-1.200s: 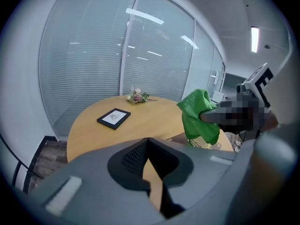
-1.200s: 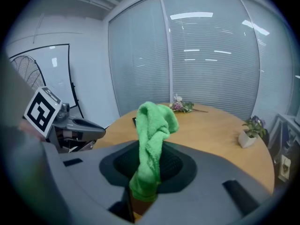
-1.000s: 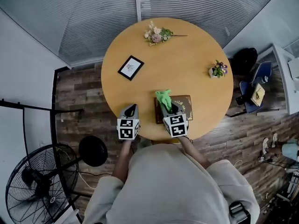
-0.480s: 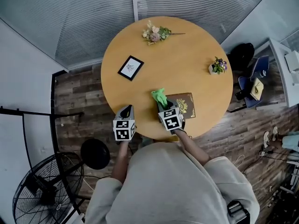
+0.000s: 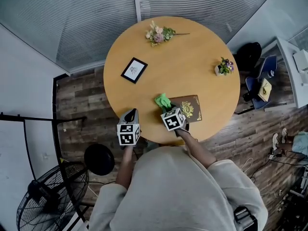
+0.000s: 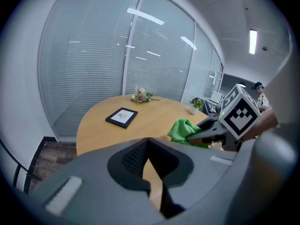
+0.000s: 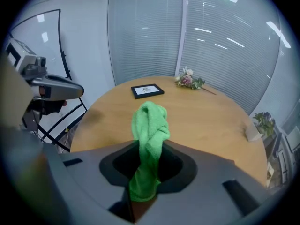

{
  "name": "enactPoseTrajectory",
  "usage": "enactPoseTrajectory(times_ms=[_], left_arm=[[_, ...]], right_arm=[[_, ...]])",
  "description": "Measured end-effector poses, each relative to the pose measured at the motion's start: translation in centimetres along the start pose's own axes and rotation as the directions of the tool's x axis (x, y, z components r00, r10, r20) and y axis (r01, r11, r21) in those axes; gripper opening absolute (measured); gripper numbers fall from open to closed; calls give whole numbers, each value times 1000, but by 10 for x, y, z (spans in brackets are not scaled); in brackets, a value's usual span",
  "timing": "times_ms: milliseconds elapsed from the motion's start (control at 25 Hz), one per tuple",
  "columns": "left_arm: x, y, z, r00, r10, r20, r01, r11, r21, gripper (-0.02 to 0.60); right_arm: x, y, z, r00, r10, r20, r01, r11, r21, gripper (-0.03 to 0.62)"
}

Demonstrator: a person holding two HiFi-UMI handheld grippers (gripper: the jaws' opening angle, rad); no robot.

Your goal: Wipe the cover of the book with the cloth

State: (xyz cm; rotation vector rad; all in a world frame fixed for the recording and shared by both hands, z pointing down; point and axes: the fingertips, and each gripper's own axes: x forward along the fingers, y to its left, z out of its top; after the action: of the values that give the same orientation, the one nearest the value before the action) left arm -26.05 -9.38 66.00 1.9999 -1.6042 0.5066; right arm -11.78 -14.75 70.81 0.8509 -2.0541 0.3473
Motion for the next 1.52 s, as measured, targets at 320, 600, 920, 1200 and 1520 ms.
enactPoseTrajectory(times_ms=[320, 600, 920, 1200, 1520], left_arm=[[10, -9, 5, 1000, -10, 1, 10, 1000, 8, 9], [19, -18, 8, 1000, -23, -11, 23, 1000, 18, 9], [29, -34, 13, 999, -42, -14, 43, 999, 33, 9], [38, -48, 16, 998, -60, -18, 61, 997, 49, 9], [49, -63, 23, 997, -75, -26, 76, 995, 60, 9]], right_arm=[[4, -3, -3, 1000, 17, -6, -17, 1000, 9, 98], [3, -15, -6, 1000, 13, -12, -12, 999, 33, 98], [-4, -37, -18, 1000, -13, -19, 15, 998, 67, 97], [-9, -58, -30, 999, -33, -28, 36, 995, 90, 98], [-16, -83, -40, 998, -55, -39, 59, 992, 111, 98]])
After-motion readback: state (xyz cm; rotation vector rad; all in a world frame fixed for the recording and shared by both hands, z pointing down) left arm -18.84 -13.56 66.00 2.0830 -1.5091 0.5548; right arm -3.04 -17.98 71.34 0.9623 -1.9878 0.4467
